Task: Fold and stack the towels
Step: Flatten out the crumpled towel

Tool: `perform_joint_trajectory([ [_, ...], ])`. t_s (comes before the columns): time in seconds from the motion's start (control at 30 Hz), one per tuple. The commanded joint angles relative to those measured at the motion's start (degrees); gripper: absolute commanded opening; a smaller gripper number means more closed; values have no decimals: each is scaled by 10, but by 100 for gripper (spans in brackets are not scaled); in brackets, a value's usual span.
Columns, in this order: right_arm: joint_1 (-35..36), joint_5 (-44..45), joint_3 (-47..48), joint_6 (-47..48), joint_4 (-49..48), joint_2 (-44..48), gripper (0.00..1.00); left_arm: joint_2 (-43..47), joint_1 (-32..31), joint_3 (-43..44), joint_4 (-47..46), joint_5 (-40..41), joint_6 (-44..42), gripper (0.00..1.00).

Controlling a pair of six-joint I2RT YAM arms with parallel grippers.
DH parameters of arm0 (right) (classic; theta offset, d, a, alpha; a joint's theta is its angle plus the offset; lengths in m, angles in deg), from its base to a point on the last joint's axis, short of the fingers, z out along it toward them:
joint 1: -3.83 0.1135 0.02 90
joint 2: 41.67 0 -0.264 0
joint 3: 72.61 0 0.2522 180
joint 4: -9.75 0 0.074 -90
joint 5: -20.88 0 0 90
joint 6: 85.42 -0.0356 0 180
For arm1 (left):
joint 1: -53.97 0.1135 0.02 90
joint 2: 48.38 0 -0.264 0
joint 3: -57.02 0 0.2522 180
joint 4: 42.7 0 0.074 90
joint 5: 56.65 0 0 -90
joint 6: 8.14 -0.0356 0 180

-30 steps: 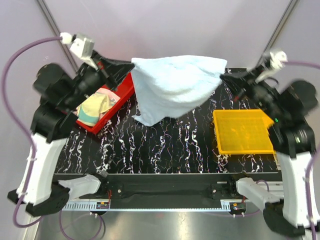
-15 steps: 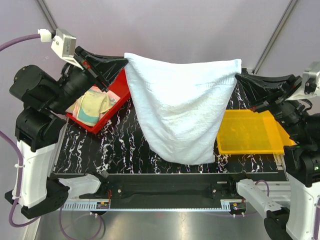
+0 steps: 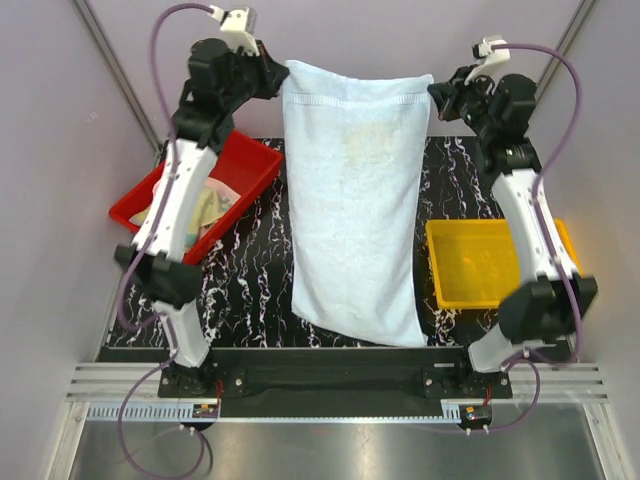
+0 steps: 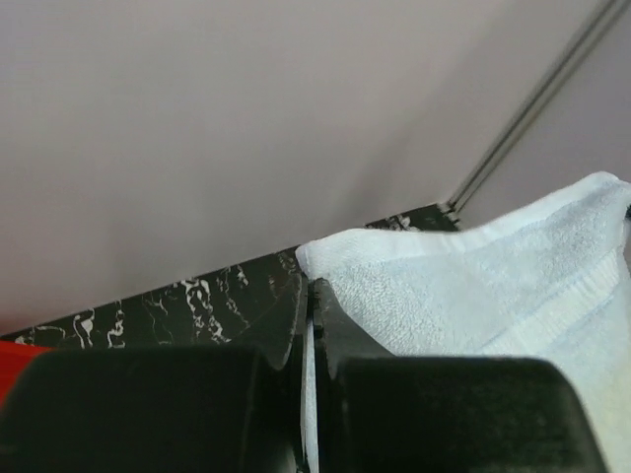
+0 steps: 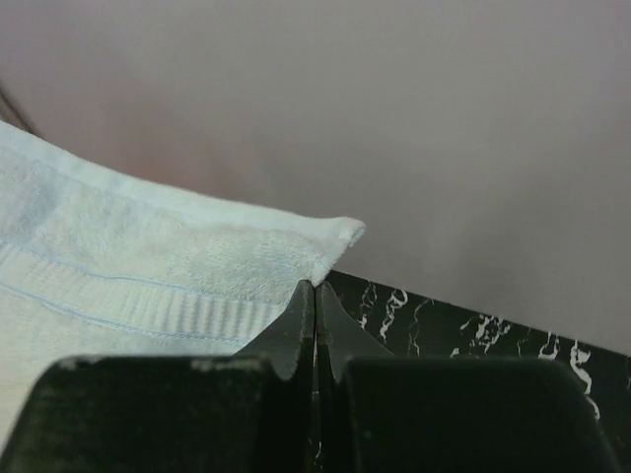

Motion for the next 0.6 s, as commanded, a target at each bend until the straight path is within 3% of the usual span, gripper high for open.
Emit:
perform_joint_trajectory([
  [0.0,-38,-59,68,-27,-89,-84,0,-95,25,74,-94,-46,27,0],
  [0.17,-47,-104,137,-20,-104,-193,0,-168,44,86,-198,-60,39,0],
  [0.57,-47,-128,90,2,-171,-239,0,-196,44,10,-269,-90,1,0],
])
